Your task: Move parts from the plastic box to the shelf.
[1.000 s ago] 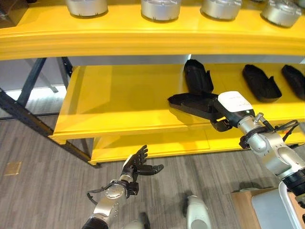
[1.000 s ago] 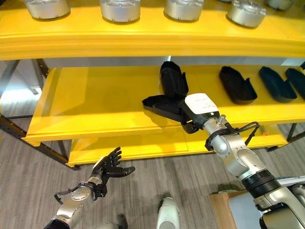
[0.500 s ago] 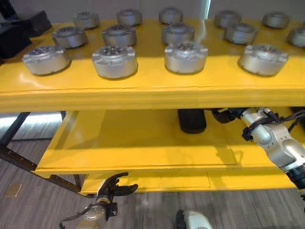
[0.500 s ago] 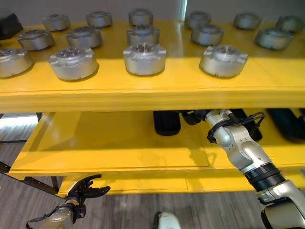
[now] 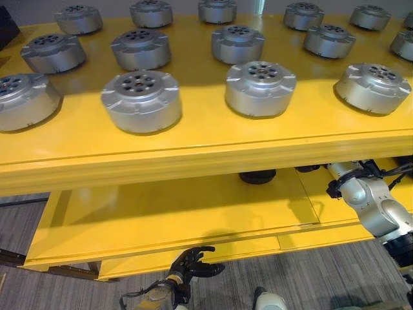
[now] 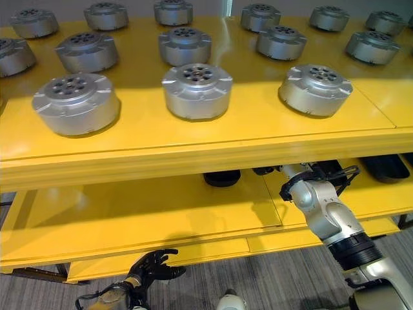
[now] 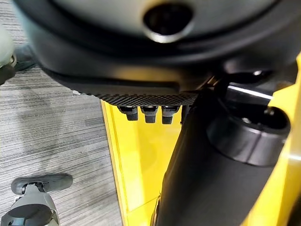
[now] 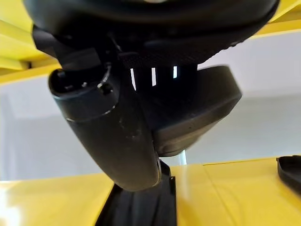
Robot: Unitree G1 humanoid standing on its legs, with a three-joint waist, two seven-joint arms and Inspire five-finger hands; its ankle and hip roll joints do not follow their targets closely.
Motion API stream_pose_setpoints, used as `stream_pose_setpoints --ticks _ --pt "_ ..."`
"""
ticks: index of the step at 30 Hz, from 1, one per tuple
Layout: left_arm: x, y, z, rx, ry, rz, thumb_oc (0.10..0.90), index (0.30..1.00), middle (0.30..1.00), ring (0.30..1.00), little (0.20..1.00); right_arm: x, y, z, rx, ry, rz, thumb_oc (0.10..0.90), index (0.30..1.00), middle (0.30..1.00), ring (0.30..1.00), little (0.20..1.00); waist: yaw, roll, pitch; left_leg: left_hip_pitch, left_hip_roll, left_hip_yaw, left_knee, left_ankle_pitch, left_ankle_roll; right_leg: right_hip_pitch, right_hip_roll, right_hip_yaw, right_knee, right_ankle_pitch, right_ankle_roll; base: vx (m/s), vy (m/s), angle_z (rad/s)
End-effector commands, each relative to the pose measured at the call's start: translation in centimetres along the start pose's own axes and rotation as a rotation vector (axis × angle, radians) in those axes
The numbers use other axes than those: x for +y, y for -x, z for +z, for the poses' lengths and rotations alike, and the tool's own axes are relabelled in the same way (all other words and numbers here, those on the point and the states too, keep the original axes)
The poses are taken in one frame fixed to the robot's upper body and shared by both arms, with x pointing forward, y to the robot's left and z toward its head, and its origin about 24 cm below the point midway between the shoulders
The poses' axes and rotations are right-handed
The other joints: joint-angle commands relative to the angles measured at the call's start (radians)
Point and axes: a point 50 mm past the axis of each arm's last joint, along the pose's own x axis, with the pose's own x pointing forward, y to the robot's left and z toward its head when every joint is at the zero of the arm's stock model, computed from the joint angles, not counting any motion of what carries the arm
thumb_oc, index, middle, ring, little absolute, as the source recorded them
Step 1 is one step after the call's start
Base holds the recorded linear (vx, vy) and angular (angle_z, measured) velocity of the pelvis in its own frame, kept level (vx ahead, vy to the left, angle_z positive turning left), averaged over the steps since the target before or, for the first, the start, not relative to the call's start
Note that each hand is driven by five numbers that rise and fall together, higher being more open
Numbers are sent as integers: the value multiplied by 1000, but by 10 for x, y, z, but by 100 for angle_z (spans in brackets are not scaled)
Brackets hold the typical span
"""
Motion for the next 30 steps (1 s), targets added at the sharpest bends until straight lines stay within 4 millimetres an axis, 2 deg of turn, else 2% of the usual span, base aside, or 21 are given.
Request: stream_pose_setpoints --ticks 1,4,13,20,23,24,30 --pt "30 12 102 -450 -89 96 900 1000 1000 1000 1000 -70 -14 17 -85 11 -322 400 300 300 300 300 45 -38 -138 23 130 -36 12 34 -26 50 -100 73 -90 140 77 180 120 -69" --pt "37 15 98 -433 -92 119 900 1000 1000 1000 1000 -67 -16 18 -84 -19 -320 400 300 300 300 300 60 -80 -145 46 156 -31 41 10 -18 64 -75 81 -83 148 86 61 10 -17" --pt "44 17 90 -402 -76 153 900 1000 1000 1000 1000 -56 -18 25 -94 -78 -308 400 300 300 300 300 85 -109 -160 75 172 -32 39 7 -18 87 -56 80 -81 152 89 15 -4 -3" --pt "53 19 82 -369 -66 193 900 1000 1000 1000 1000 -47 -23 19 -44 -145 -290 400 300 300 300 300 118 -155 -189 111 222 -68 58 -17 -18 119 -17 60 -2 77 80 87 -48 8" --pt "57 20 73 -330 -58 210 900 1000 1000 1000 1000 -39 -23 16 -20 -175 -271 400 300 300 300 300 130 -172 -205 136 237 -82 58 -20 -20 139 -3 55 28 44 73 106 -58 18" --pt "58 21 70 -320 -52 214 900 1000 1000 1000 1000 -36 -24 16 -11 -188 -261 400 300 300 300 300 134 -181 -209 137 242 -71 53 1 -10 140 0 50 28 56 64 25 -60 8" --pt "66 25 56 -277 -17 256 900 1000 1000 1000 1000 -18 -23 13 21 -223 -208 400 300 300 300 300 160 -201 -222 194 259 -70 31 6 -16 181 11 38 57 30 58 71 -36 10"
